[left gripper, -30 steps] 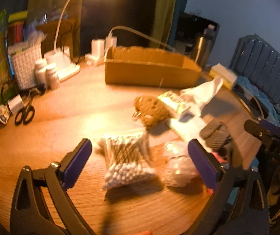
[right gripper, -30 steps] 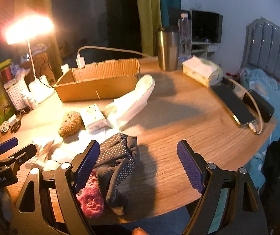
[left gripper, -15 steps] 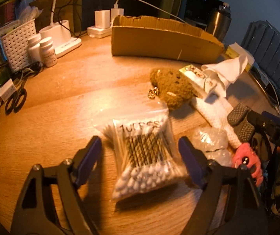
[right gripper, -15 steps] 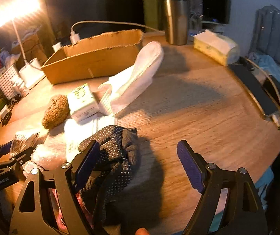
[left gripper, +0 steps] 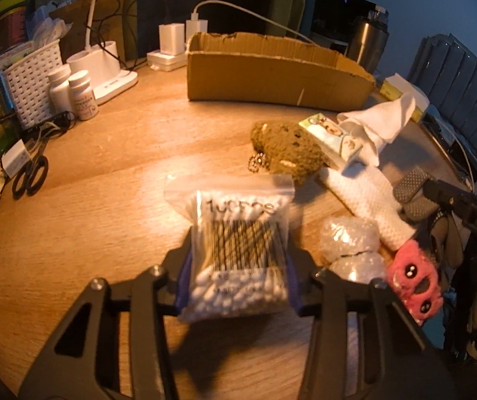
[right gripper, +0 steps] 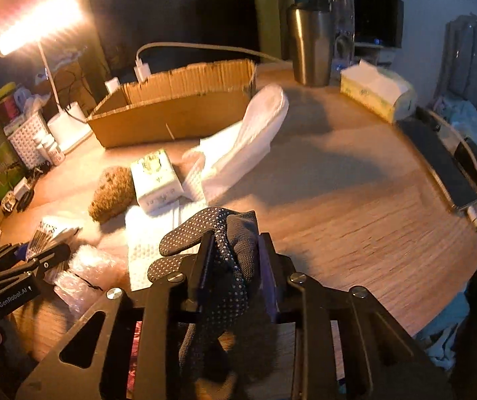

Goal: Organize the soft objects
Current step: 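Lift and carry the swab bag and glove toward the cardboard box with both tools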

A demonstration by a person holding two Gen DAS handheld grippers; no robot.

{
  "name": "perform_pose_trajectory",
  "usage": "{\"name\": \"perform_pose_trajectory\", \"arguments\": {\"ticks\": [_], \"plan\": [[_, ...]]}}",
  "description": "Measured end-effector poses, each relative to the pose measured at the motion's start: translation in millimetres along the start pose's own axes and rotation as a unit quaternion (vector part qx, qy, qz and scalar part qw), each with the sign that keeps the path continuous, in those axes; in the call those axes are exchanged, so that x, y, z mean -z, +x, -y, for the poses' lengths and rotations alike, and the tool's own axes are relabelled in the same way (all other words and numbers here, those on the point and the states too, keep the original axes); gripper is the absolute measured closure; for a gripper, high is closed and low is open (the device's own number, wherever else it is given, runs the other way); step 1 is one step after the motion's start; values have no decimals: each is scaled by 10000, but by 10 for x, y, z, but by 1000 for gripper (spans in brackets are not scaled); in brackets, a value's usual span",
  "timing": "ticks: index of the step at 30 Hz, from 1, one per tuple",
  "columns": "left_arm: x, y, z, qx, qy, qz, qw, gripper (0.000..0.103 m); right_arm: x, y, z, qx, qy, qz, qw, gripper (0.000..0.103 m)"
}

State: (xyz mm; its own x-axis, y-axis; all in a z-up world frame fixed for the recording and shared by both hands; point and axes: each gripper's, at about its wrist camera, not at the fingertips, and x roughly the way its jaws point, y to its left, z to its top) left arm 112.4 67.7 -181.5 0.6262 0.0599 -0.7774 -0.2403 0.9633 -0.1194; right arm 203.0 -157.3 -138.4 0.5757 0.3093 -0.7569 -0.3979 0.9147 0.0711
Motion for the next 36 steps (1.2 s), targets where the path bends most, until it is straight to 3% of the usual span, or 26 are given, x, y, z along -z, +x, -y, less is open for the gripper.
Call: {"name": "perform_pose_trajectory", "arguments": {"ticks": [21,28,36], "plan": [[-399,-803,-15,253,-2,1284,9914,58,-415,-615,-35,-64,-187,978,9950,76],[-544,-1029,94,373,141,1784,9831,58,-550,-762,-31,-40,-306,1298,9911,76],[-759,-1185,175,170,306,2315,9722,58,-769,-877,-35,45,-445,1688,9846,76]]}}
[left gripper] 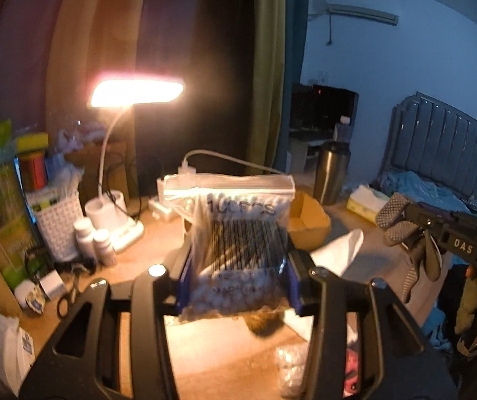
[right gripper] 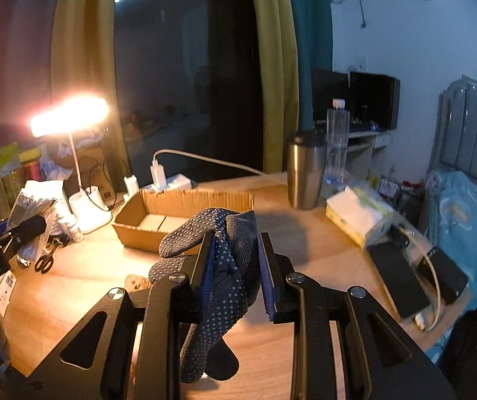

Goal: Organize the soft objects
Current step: 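Lift and carry the swab bag and glove toward the cardboard box with both tools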

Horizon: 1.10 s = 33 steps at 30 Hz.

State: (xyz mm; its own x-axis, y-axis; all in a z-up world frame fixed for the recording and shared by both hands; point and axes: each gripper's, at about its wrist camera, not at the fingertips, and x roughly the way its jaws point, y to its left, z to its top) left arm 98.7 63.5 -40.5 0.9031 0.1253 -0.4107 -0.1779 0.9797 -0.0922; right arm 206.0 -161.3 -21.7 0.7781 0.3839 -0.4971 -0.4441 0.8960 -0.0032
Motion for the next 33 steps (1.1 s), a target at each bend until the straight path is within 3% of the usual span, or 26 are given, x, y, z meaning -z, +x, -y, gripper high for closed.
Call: {"name": "perform_pose_trajectory", "arguments": {"ticks": [13,22,33], "plan": [[-380,144,-52,-2,9,450,9990,58,-360,180,-17,57,-198,497,9986,76],[-598,400,-154,-199,-146,743,9969,58,-669,438,-102,41,-295,830,9961,76],[-619,928,-277,-260,-280,703,9968,58,-743,1000,-146,-31,-470,685,9965,76]]}}
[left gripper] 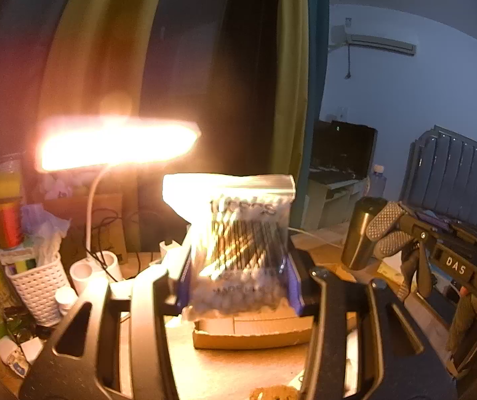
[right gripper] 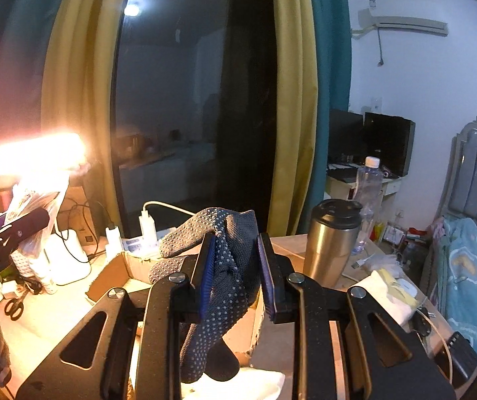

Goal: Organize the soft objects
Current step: 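Lift and carry the swab bag and glove toward the cardboard box with both tools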

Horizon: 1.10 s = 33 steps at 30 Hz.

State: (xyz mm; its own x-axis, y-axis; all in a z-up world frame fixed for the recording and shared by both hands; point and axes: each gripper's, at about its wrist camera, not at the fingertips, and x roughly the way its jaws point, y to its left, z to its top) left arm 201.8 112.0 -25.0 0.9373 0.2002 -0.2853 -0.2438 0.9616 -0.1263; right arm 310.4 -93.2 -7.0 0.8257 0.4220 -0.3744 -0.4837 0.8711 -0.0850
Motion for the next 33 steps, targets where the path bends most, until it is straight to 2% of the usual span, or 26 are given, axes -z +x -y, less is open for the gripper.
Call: {"name": "perform_pose_trajectory", "arguments": {"ticks": [21,29,33], "plan": [[422,941,-3,-56,-11,-684,9976,58,351,882,-8,-149,-214,-690,9973,76],[585,1230,2,-17,-80,-1171,9931,58,526,1177,-32,-206,-300,-1158,9926,76],[685,1385,-25,-14,-115,-1597,9871,58,585,1267,-56,-271,-302,-1310,9906,76]]}}
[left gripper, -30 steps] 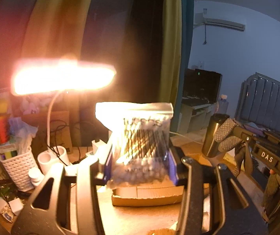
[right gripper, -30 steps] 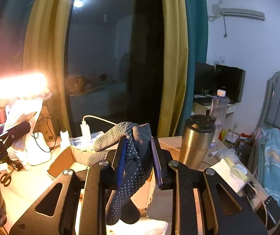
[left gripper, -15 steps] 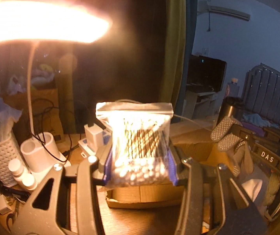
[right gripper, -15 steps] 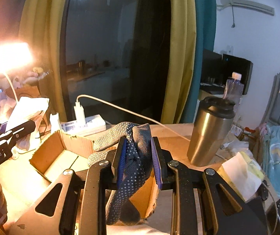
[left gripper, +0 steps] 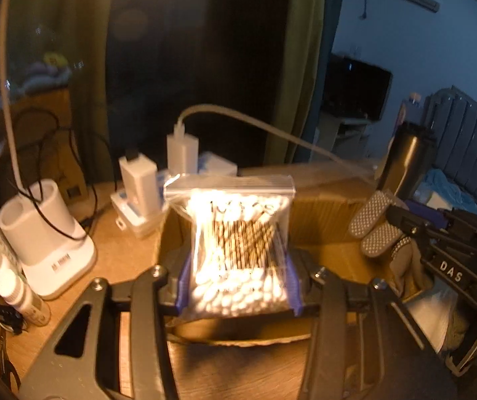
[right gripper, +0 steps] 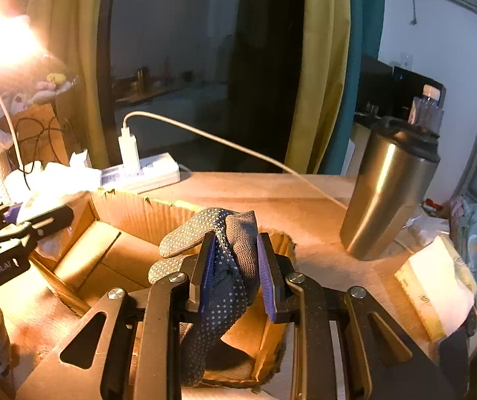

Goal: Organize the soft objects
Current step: 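Lift and carry the swab bag and glove toward the cardboard box with both tools, then open the right tool to drop the glove in the box while the left tool releases the swab bag there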

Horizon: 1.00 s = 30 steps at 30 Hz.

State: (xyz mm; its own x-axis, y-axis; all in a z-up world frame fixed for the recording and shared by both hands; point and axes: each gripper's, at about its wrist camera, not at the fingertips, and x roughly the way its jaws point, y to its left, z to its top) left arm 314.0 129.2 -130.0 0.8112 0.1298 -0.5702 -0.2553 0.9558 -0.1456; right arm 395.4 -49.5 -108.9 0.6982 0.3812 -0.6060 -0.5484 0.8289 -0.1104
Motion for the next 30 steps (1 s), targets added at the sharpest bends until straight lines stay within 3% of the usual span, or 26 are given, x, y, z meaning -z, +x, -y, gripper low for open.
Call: {"name": "perform_pose_trajectory", "arguments": {"ticks": [8,14,17,20,30], "plan": [[24,187,-34,-68,-69,-592,9982,56,46,144,-41,-147,57,-299,9994,75],[19,202,-21,-193,-29,-697,9974,51,25,125,2,-242,186,-374,9988,51],[-6,155,-7,-231,-9,-632,9977,49,1,73,3,-254,199,-328,9989,48],[-44,76,0,-213,-22,-543,9983,30,-25,11,-10,-241,174,-280,9992,47],[-133,-368,23,-215,-61,-54,9997,28,-71,-404,-49,-160,147,25,9998,47]]}}
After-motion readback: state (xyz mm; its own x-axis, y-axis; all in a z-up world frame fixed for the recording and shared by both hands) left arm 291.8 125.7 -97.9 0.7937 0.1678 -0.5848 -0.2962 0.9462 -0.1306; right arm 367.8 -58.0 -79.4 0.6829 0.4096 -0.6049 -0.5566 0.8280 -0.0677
